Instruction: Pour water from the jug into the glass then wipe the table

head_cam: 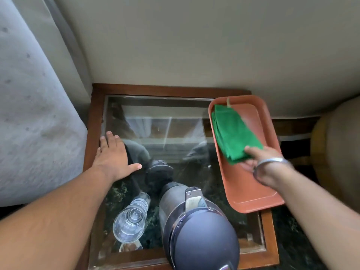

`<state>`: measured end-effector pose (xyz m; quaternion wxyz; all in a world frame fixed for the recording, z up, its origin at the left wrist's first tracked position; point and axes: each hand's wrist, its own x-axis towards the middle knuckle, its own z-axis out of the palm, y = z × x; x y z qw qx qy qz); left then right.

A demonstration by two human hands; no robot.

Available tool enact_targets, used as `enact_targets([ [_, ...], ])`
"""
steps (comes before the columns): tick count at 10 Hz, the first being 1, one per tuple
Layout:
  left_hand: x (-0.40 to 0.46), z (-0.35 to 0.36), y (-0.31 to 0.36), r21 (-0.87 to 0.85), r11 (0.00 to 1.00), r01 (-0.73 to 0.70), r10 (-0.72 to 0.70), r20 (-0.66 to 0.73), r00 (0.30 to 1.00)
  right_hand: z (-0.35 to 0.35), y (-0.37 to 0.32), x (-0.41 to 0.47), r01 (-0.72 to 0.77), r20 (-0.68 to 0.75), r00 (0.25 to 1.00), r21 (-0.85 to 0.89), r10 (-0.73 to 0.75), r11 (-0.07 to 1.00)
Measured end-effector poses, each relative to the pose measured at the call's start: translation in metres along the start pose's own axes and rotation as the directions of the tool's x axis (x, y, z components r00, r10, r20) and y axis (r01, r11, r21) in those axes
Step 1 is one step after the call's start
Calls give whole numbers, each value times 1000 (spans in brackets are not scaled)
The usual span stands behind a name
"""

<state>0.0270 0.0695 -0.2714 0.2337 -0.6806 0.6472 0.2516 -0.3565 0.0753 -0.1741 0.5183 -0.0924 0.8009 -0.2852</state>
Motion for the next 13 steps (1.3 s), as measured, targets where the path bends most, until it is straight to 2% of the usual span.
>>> enact_targets([
  [1,-3,1,4,68,996,-54,59,-75,995,-5,39,32,135,-68,953,-778,-296,613],
  [2,4,-12,14,73,975,-210,213,-39,976,-1,34,57,411,259,787,-897,-560,161],
  [3,12,-23,17,108,959,-263,246,148,958,4,21,86,463,516,737,-856,-437,-229],
  [4,17,-22,18,118,963,-241,212,218,953,8,20,105,473,591,740,-796,-320,-378],
  [6,18,-24,21,80,975,-207,183,241,953,68,32,97,534,560,721,-824,-408,-188],
  [8,16,-25,20,51,976,-210,193,239,952,106,20,98,532,554,704,-826,-444,-187],
  [9,16,-24,19,30,976,-214,202,227,953,119,9,99,546,550,704,-824,-450,-152],
  [11,16,-23,16,25,974,-225,214,220,952,121,8,99,540,540,707,-829,-457,-145],
  [12,15,-26,15,12,976,-219,212,201,956,126,4,91,482,508,730,-857,-458,-182],
  [13,7,-29,12,47,971,-233,224,146,964,135,2,72,474,535,671,-842,-513,-259],
])
